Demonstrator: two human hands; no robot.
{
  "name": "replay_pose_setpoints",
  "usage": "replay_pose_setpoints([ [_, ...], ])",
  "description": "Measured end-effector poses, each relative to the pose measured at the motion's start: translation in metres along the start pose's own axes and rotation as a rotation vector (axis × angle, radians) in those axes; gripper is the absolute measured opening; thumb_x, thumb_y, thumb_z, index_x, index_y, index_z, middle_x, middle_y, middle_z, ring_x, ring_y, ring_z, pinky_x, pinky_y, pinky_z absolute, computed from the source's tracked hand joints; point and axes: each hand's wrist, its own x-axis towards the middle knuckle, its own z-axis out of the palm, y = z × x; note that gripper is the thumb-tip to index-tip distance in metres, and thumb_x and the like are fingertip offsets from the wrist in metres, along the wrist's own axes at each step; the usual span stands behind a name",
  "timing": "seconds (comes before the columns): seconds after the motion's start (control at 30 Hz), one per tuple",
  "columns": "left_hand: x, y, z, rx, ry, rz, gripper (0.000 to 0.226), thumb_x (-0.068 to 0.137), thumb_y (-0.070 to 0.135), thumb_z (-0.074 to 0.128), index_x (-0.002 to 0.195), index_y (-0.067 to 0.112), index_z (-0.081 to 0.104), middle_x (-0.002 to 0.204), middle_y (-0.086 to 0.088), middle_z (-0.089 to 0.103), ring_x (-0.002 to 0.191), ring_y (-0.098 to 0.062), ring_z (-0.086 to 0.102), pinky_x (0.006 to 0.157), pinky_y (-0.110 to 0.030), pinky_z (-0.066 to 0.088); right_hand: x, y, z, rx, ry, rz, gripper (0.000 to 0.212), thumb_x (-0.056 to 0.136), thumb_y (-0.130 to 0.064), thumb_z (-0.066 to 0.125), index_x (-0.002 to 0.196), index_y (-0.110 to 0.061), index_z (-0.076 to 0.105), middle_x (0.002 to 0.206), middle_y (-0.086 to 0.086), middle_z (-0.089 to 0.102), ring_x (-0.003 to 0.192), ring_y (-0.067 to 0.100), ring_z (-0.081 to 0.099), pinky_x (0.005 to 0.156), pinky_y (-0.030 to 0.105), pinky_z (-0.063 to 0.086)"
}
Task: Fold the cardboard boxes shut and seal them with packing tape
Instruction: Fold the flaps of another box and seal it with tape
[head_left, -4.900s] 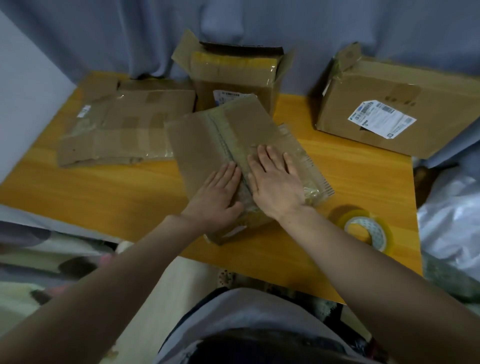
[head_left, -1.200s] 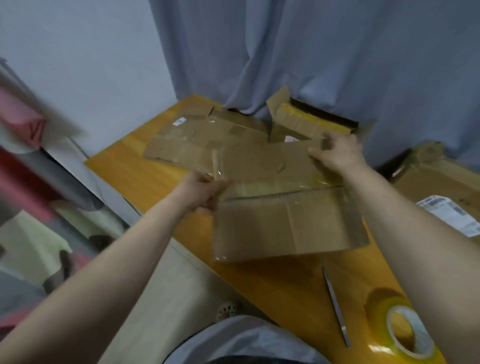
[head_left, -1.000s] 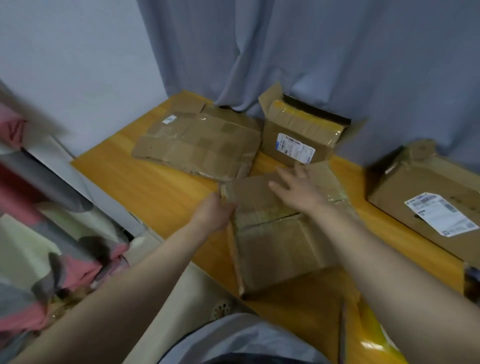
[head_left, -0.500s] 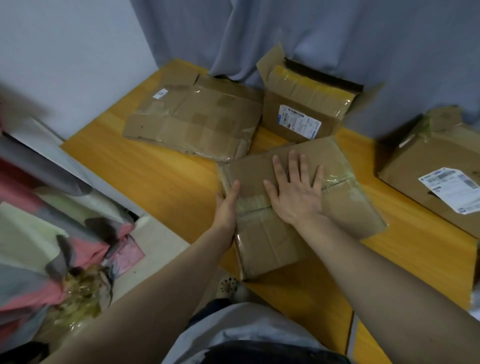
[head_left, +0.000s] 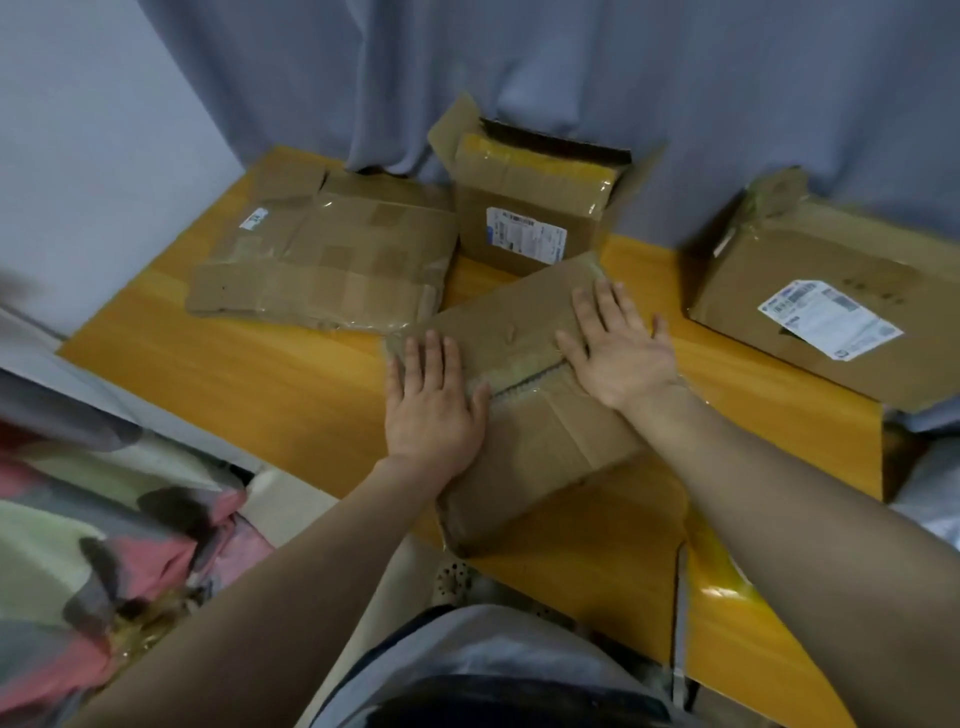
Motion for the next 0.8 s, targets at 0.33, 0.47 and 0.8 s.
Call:
replay_pose_setpoints([
  [0.33, 0.003, 0.081, -0.026, -0.006, -0.073, 0.247, 0.092, 0.084, 0.078, 0.015, 0.152, 0.021, -0.006, 0.159, -0.011, -0.014, 0.144, -0.027, -0.02, 0.106, -0.051, -0.026, -0.074, 0.105, 0.018, 1.002, 0.529, 0.611, 0.032, 0.091, -0.001, 0.041, 0.111, -0.009, 0.064, 0.117, 0.011, 0.064, 0.111, 0.027, 0.057, 0.099, 0.037, 0.043],
  [0.47, 0.003, 0.117, -0.009, 0.113, -0.196, 0.407, 0.129, 0.062, 0.09, 0.042, 0.148, 0.017, -0.02, 0.155, -0.016, -0.024, 0.143, -0.032, -0.023, 0.108, -0.06, -0.017, -0.132, 0.135, 0.053, 0.888, 0.303, 0.736, 0.021, 0.091, -0.005, 0.049, 0.088, -0.018, 0.064, 0.104, 0.01, 0.067, 0.102, 0.031, 0.061, 0.083, 0.032, 0.047],
  [0.8, 0.004, 0.111, -0.013, 0.177, -0.328, 0.43, 0.126, 0.072, 0.073, 0.058, 0.145, 0.017, -0.028, 0.151, -0.015, -0.034, 0.141, -0.031, -0.029, 0.113, -0.059, -0.009, -0.18, 0.126, 0.093, 0.042, -0.468, 0.381, 0.037, 0.093, -0.032, 0.058, 0.125, -0.016, 0.053, 0.125, 0.006, 0.059, 0.119, 0.024, 0.051, 0.105, 0.034, 0.035],
])
